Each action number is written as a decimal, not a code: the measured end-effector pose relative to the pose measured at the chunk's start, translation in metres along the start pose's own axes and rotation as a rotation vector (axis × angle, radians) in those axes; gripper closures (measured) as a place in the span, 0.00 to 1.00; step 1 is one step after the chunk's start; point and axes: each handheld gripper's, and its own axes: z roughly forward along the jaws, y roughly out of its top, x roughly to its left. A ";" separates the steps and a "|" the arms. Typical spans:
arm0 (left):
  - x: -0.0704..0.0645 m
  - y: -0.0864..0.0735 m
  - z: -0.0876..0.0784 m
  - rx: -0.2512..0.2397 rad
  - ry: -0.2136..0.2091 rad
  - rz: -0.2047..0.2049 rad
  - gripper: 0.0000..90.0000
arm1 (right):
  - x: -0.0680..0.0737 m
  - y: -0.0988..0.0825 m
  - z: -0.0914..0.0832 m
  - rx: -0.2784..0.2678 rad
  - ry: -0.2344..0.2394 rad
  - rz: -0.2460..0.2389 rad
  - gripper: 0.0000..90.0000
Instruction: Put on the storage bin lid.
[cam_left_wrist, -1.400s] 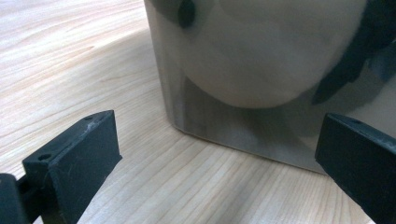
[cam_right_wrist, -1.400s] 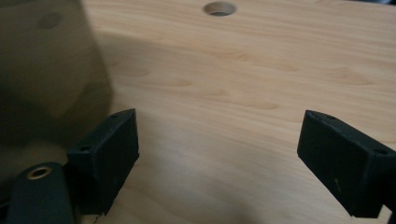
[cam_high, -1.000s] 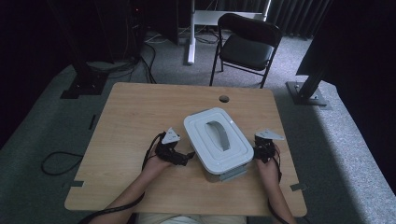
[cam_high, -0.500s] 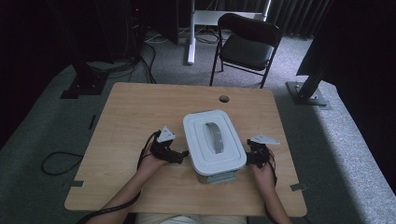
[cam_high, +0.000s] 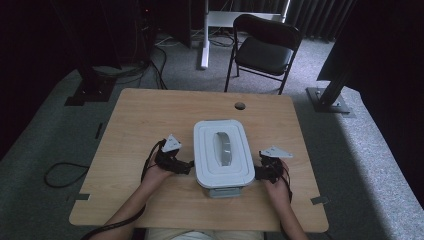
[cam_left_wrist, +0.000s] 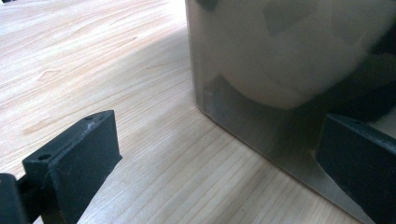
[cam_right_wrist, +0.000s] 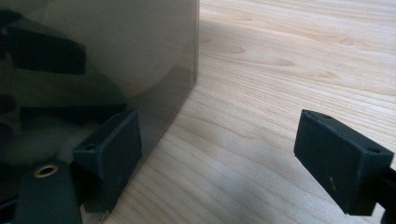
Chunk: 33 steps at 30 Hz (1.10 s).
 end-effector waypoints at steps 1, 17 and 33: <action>0.000 0.000 0.000 -0.003 -0.003 0.001 0.01 | 0.000 0.000 0.000 -0.001 -0.001 -0.001 0.16; 0.022 0.001 -0.016 -0.008 0.072 -0.020 0.01 | -0.015 0.013 0.007 -0.025 -0.049 0.020 0.14; 0.036 -0.009 -0.031 0.013 0.117 -0.047 0.01 | -0.021 0.018 0.005 -0.050 -0.047 0.033 0.14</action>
